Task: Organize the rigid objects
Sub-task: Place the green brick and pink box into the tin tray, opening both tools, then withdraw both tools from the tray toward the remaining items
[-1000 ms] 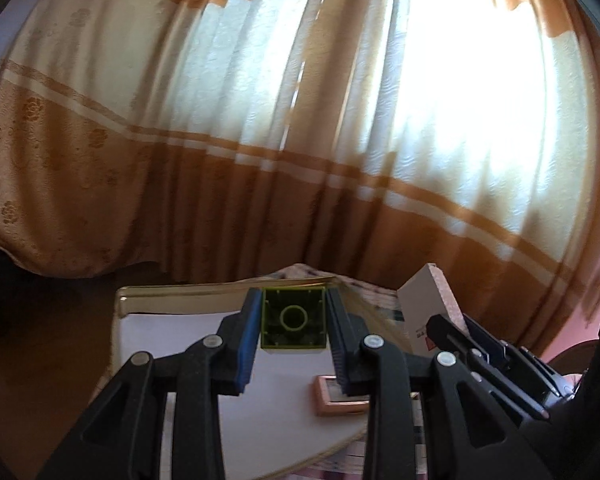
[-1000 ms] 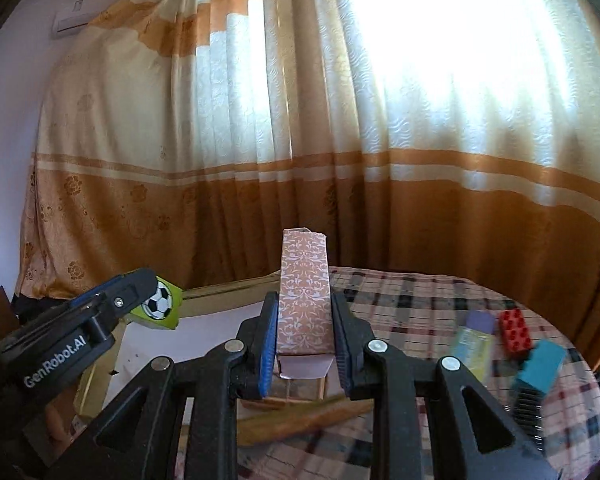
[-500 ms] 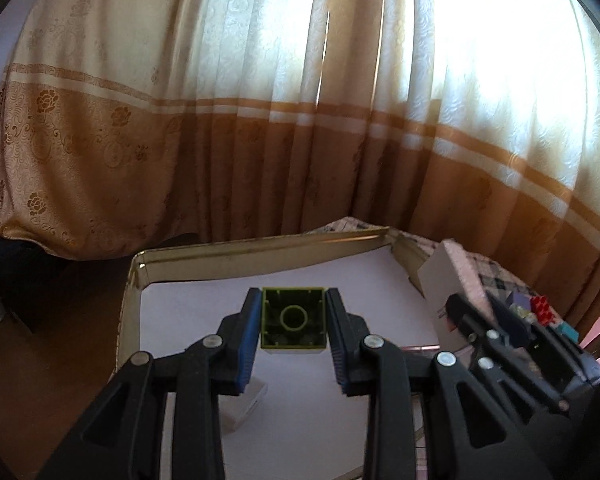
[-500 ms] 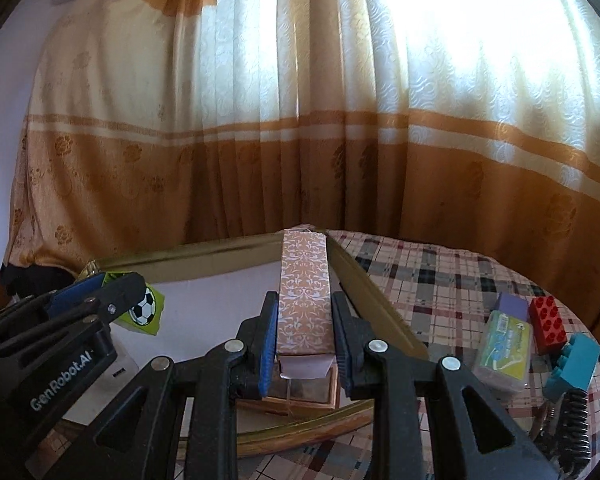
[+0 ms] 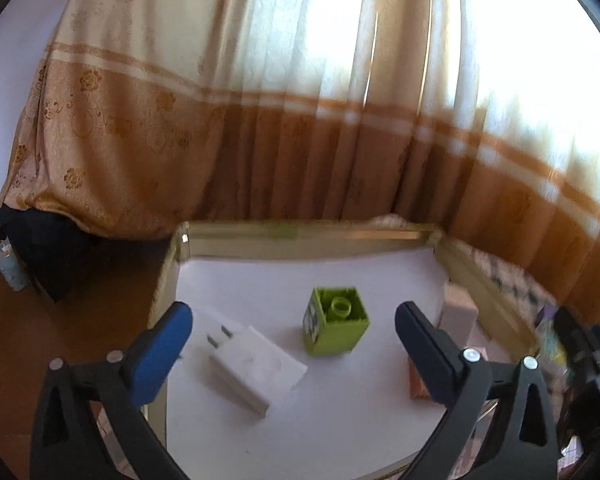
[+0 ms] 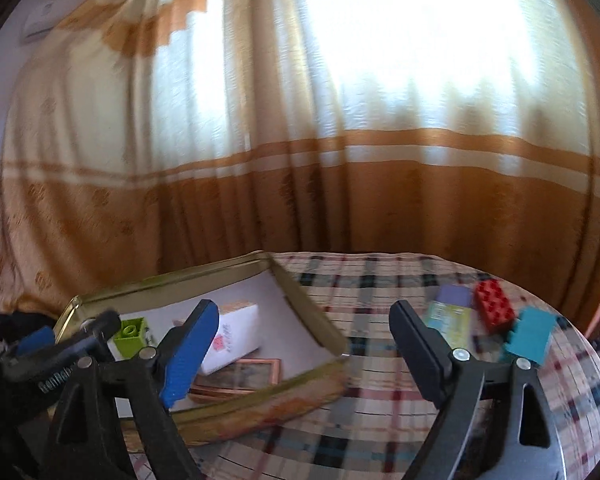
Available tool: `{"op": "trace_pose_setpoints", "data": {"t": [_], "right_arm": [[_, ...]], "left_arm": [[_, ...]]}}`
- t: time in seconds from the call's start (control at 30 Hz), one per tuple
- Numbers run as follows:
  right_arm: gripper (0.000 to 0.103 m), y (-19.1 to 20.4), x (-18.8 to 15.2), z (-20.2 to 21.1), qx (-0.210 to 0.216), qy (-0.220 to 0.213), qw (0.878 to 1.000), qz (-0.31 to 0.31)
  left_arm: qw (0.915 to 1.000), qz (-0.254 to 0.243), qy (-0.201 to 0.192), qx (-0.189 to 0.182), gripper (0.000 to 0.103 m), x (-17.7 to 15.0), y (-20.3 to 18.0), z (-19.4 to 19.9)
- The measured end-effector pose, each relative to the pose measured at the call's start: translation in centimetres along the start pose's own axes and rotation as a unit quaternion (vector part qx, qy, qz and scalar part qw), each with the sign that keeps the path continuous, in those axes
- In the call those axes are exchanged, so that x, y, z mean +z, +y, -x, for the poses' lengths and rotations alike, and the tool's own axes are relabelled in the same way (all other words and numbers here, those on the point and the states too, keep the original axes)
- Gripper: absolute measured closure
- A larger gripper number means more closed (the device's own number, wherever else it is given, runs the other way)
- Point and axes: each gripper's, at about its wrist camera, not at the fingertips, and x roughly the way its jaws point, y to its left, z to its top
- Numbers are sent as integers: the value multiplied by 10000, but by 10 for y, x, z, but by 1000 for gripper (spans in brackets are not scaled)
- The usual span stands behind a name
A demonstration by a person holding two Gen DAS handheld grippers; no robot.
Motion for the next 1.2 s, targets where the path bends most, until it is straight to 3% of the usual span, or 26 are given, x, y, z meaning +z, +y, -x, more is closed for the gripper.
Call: {"op": "trace_pose_setpoints", "data": {"t": [0.3,1.2], "right_arm": [[14,-12,-2,5,-197,69,9994,-266],[14,-8,-1,14,-364,-67,9993,-23]], "left_arm": [[9999,6,151,-58,0,-5,-1,2],[9989,-435,-152,-81,0,-2,-19,15]]}}
